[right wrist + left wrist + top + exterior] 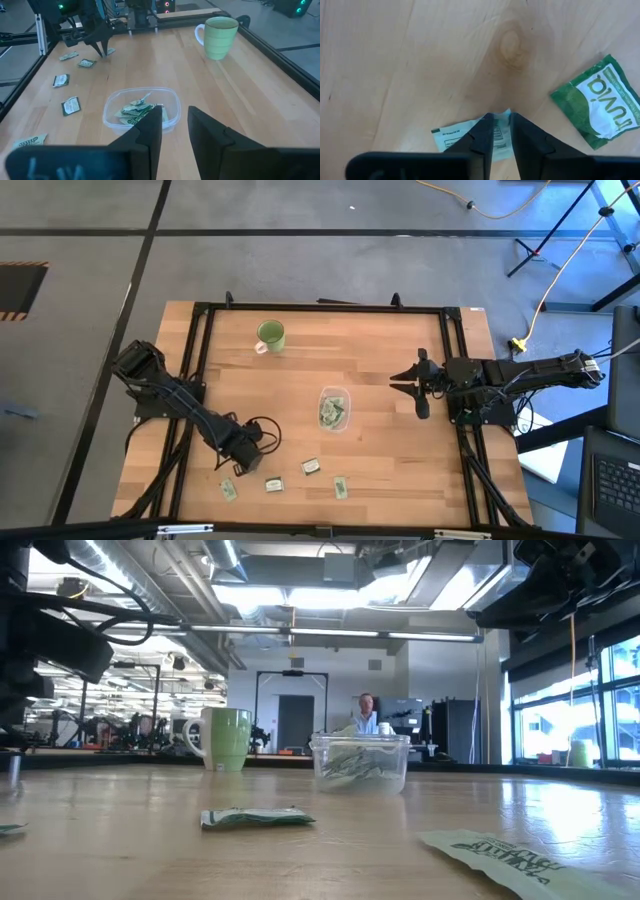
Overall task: Pick and place items into bin
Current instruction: Put the stevia packet into the transparent bin
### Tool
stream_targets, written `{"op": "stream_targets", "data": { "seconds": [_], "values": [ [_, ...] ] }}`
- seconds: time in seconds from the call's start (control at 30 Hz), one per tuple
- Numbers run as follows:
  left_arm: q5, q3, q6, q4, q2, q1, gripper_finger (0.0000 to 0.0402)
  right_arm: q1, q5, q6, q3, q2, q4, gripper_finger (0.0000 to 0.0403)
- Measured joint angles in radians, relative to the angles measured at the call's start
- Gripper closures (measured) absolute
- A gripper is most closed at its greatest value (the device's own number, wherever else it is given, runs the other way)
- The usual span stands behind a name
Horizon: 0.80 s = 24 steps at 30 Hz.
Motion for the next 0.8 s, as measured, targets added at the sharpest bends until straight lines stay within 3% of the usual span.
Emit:
{"op": "stream_targets", "data": {
  "seconds": [0.27, 0.53, 0.8],
  "values": [
    [-0.004, -0.002, -0.010, -0.004, 0.002, 0.000, 0.0396, 0.000, 0.000, -0.021, 0.000, 0.000, 0.000, 0.0305],
    [0.012, 0.043, 0.029, -0.025, -0.015, 0.026, 0.0399, 0.000, 0.000, -0.024, 0.000, 0.000, -0.001, 0.0305],
    [-0.162, 0.229, 0.211, 0.010, -0.062, 0.150, 0.0399, 0.000, 0.000, -0.053, 0.000, 0.000, -0.003, 0.0305]
  ]
}}
